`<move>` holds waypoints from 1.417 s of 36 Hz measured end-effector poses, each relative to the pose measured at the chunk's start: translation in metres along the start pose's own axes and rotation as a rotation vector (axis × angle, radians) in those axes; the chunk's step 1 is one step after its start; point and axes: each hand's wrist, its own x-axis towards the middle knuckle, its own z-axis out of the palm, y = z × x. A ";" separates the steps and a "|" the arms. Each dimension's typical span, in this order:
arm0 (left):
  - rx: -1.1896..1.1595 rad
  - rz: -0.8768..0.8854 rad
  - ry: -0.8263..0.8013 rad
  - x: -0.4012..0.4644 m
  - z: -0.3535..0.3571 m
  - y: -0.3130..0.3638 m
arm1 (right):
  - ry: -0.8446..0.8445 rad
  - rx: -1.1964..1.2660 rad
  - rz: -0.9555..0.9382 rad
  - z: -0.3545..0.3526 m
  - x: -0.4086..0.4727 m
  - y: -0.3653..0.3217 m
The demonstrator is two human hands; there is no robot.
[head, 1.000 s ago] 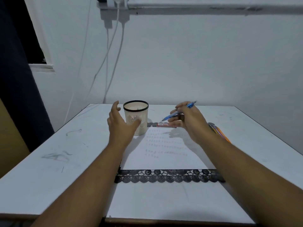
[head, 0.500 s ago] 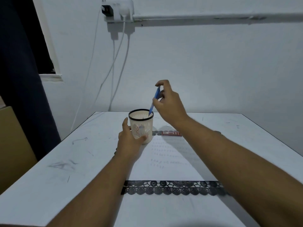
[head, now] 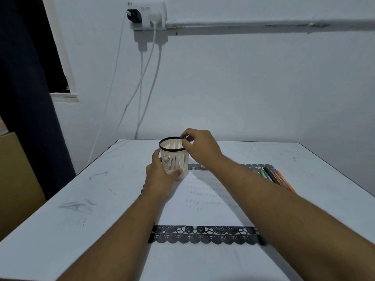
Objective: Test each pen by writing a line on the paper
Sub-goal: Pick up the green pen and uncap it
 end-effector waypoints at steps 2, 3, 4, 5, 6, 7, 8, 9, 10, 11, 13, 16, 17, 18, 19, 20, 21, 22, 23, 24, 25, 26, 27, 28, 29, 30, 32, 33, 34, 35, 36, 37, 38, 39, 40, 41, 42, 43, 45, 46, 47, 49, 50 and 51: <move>-0.001 0.001 0.004 0.000 0.000 0.000 | 0.012 0.038 0.012 -0.001 -0.002 0.001; -0.005 0.004 0.003 0.001 0.000 -0.001 | 0.024 0.064 0.013 -0.002 -0.004 0.001; -0.009 0.013 0.002 0.000 -0.001 0.000 | 0.039 0.090 0.011 -0.004 -0.005 0.002; -0.014 0.025 0.007 -0.001 -0.001 0.001 | 0.056 0.113 0.005 -0.006 -0.008 0.002; -0.017 0.039 0.017 -0.002 -0.002 0.002 | 0.078 0.133 -0.003 -0.009 -0.010 0.003; -0.023 0.057 0.031 -0.003 -0.003 0.005 | 0.103 0.151 -0.012 -0.012 -0.013 0.004; -0.027 0.077 0.053 -0.006 -0.005 0.009 | 0.125 0.170 -0.018 -0.016 -0.017 0.005; -0.029 0.109 0.082 -0.009 -0.007 0.015 | 0.139 0.187 -0.018 -0.021 -0.022 0.007; -0.022 0.158 0.120 -0.013 -0.009 0.022 | 0.143 0.196 -0.015 -0.025 -0.028 0.009; -0.007 0.221 0.165 -0.017 -0.012 0.029 | 0.136 0.196 -0.010 -0.029 -0.035 0.011; 0.039 0.392 0.280 -0.026 -0.016 0.043 | 0.098 0.176 0.013 -0.037 -0.049 0.017; 0.101 0.663 0.386 -0.039 -0.016 0.059 | -0.034 0.067 0.083 -0.047 -0.070 0.030; 0.119 0.715 0.350 -0.044 -0.013 0.063 | -0.098 -0.001 0.112 -0.049 -0.077 0.035; 0.144 0.728 0.276 -0.048 -0.010 0.067 | -0.161 -0.078 0.139 -0.052 -0.083 0.040; 0.189 0.722 0.187 -0.053 -0.006 0.069 | -0.216 -0.164 0.158 -0.056 -0.089 0.044; 0.258 0.710 0.110 -0.056 -0.002 0.070 | -0.255 -0.249 0.165 -0.058 -0.094 0.047; 0.331 0.706 0.064 -0.058 0.002 0.071 | -0.278 -0.316 0.163 -0.061 -0.099 0.050; 0.403 0.708 0.037 -0.061 0.007 0.072 | -0.288 -0.366 0.162 -0.063 -0.104 0.052; 0.467 0.706 0.005 -0.062 0.012 0.070 | -0.293 -0.403 0.160 -0.065 -0.109 0.055; 0.525 0.685 -0.025 -0.064 0.017 0.069 | -0.301 -0.433 0.161 -0.066 -0.114 0.057; 0.575 0.659 -0.051 -0.065 0.021 0.066 | -0.311 -0.459 0.157 -0.066 -0.120 0.060; 0.610 0.635 -0.075 -0.066 0.024 0.063 | -0.320 -0.481 0.153 -0.065 -0.125 0.062; 0.634 0.611 -0.095 -0.067 0.026 0.059 | -0.330 -0.497 0.150 -0.064 -0.128 0.064; 0.668 0.582 -0.122 -0.067 0.027 0.056 | -0.337 -0.503 0.148 -0.064 -0.129 0.064; 0.701 0.560 -0.153 -0.067 0.027 0.053 | -0.340 -0.502 0.144 -0.064 -0.130 0.064; 0.728 0.539 -0.187 -0.067 0.028 0.052 | -0.343 -0.501 0.138 -0.065 -0.131 0.064; 0.767 0.529 -0.233 -0.067 0.027 0.053 | -0.351 -0.510 0.116 -0.065 -0.131 0.064; 0.776 0.534 -0.236 -0.068 0.027 0.052 | -0.355 -0.519 0.103 -0.065 -0.132 0.064; 0.778 0.538 -0.237 -0.068 0.027 0.052 | -0.358 -0.527 0.096 -0.065 -0.133 0.064; 0.778 0.542 -0.233 -0.068 0.027 0.052 | -0.361 -0.530 0.091 -0.064 -0.133 0.064; 0.779 0.539 -0.234 -0.068 0.027 0.051 | -0.364 -0.524 0.093 -0.064 -0.134 0.064; 0.779 0.534 -0.239 -0.068 0.028 0.050 | -0.364 -0.509 0.098 -0.065 -0.134 0.065; 0.778 0.526 -0.246 -0.067 0.028 0.049 | -0.360 -0.487 0.105 -0.066 -0.134 0.066; 0.780 0.521 -0.251 -0.067 0.028 0.049 | -0.353 -0.466 0.117 -0.067 -0.134 0.067; 0.780 0.518 -0.254 -0.068 0.029 0.049 | -0.339 -0.449 0.136 -0.069 -0.135 0.068; 0.778 0.519 -0.253 -0.068 0.029 0.048 | -0.315 -0.437 0.162 -0.071 -0.134 0.069; 0.774 0.521 -0.253 -0.068 0.029 0.048 | -0.276 -0.431 0.197 -0.074 -0.133 0.071; 0.771 0.525 -0.254 -0.069 0.029 0.047 | -0.226 -0.430 0.236 -0.080 -0.132 0.074; 0.762 0.527 -0.254 -0.069 0.029 0.047 | -0.139 -0.441 0.312 -0.094 -0.126 0.081; 0.758 0.525 -0.254 -0.069 0.029 0.047 | -0.113 -0.462 0.357 -0.102 -0.122 0.084; 0.753 0.523 -0.255 -0.069 0.028 0.046 | -0.095 -0.494 0.408 -0.110 -0.118 0.088; 0.743 0.511 -0.258 -0.068 0.027 0.046 | -0.105 -0.547 0.518 -0.120 -0.115 0.093; 0.742 0.507 -0.263 -0.068 0.027 0.046 | -0.131 -0.560 0.570 -0.123 -0.115 0.094; 0.744 0.505 -0.267 -0.068 0.028 0.046 | -0.160 -0.569 0.612 -0.125 -0.116 0.095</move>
